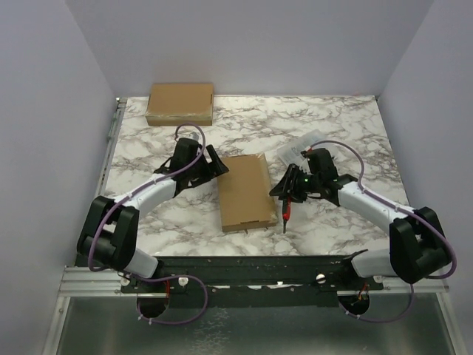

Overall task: Unpack the express box
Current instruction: Adjust the express box at the center of the board, then cut the express box at the center of the board.

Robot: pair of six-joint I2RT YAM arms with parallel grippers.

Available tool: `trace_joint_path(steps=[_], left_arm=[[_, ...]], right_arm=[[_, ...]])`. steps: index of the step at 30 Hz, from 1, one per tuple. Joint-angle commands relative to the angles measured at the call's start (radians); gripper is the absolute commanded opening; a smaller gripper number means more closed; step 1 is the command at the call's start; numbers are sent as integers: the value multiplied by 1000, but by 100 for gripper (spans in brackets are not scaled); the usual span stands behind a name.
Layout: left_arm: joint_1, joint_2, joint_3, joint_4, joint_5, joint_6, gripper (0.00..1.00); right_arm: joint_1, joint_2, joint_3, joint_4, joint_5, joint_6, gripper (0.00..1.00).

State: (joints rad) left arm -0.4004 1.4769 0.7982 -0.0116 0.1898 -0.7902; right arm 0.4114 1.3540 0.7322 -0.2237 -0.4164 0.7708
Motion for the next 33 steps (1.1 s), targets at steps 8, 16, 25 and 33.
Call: trace_joint_path(steps=[8,16,25,33], left_arm=[[28,-296,108,-303,-5,179,86],[-253,-395,-31,361,352,-17,86],[-442,-384,-67,473,136,40,86],[-460,-282,1,528,173,62,81]], right_arm=[[-3,-73,164,-27,101,-333,0],[-1,-238,-56,751,-251,-159,0],[12,-191,-131,1330,-212,221,1],[49,-203,-129,1348,-201,280,1]])
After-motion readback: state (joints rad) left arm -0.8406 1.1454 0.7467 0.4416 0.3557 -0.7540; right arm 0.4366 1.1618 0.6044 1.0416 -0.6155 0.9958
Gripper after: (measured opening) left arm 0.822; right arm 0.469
